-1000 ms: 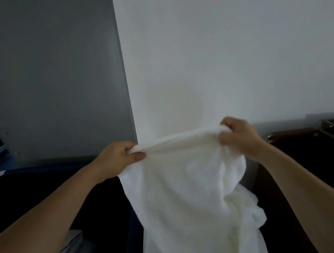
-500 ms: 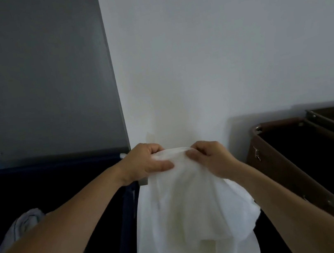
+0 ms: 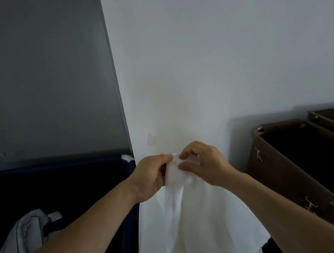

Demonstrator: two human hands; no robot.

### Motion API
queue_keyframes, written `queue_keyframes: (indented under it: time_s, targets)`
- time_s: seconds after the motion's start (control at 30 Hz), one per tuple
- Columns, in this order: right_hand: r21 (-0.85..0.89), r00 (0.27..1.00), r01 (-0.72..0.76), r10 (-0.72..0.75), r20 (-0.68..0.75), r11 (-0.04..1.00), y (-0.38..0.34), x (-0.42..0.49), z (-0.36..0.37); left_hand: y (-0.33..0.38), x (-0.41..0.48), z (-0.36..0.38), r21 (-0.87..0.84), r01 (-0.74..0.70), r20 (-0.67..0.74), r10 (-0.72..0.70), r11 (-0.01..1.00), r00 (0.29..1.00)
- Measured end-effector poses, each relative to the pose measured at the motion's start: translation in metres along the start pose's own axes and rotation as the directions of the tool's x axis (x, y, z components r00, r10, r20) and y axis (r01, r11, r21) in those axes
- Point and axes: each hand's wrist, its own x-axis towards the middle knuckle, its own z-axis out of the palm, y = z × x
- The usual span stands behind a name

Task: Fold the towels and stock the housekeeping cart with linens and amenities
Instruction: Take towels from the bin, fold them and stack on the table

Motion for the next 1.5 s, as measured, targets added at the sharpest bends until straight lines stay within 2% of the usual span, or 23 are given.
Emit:
queue_keyframes:
  time_s: [0.17, 0.27, 0.4, 0.5, 0.83, 0.97, 1.07, 1.13, 1.23, 1.4, 1.5]
  targets:
    - [-0.052, 0.994, -0.037, 0.042, 0.104, 0.998, -0.003, -0.001, 0.005, -0.008, -0.002, 0.003, 0.006, 0.012, -0.01, -0.012, 1.0, 1.0]
    - [-0.066, 0.993, -0.032, 0.039, 0.11, 0.997, -0.006, 0.0, 0.004, -0.012, -0.003, 0.004, -0.019, -0.009, 0.001, 0.009, 1.0, 1.0]
    - [0.038, 0.996, -0.048, 0.044, 0.082, 0.998, -0.011, 0.001, -0.001, -0.014, -0.005, 0.004, 0.006, -0.076, 0.077, 0.076, 0.997, 0.994]
    - [0.026, 0.996, -0.053, 0.051, 0.069, 0.998, -0.012, 0.0, -0.001, -0.013, -0.006, 0.006, 0.036, -0.103, 0.083, 0.1, 0.994, 0.992]
    - [0.017, 0.994, -0.092, 0.091, 0.053, 0.996, -0.011, -0.001, 0.004, -0.004, -0.012, 0.002, 0.3, -0.118, 0.085, 0.096, 0.947, 0.992]
    - [-0.016, 0.996, -0.08, 0.08, 0.046, 0.997, -0.015, 0.005, -0.002, 0.0, -0.012, 0.005, 0.467, -0.173, 0.144, 0.119, 0.867, 0.982]
    - [0.093, 0.996, -0.09, 0.089, 0.011, 0.992, -0.013, 0.009, -0.006, 0.011, -0.011, 0.007, 0.669, -0.238, 0.094, 0.238, 0.704, 0.967]
    - [0.1, 0.994, -0.105, 0.102, 0.035, 0.989, -0.009, 0.01, -0.009, 0.021, -0.01, 0.005, 0.748, -0.272, 0.046, 0.362, 0.605, 0.931]
    - [0.022, 0.99, -0.12, 0.118, 0.075, 0.993, -0.002, 0.014, -0.015, 0.046, -0.006, 0.001, 0.804, -0.324, 0.007, 0.537, 0.499, 0.844]
    - [-0.07, 0.984, -0.168, 0.172, 0.055, 0.983, -0.006, 0.025, -0.048, 0.104, 0.004, -0.007, 0.866, -0.321, -0.12, 0.781, 0.384, 0.613]
    - [-0.101, 0.976, -0.21, 0.215, 0.04, 0.972, -0.014, 0.028, -0.083, 0.137, 0.006, -0.02, 0.886, -0.273, -0.212, 0.851, 0.375, 0.481]
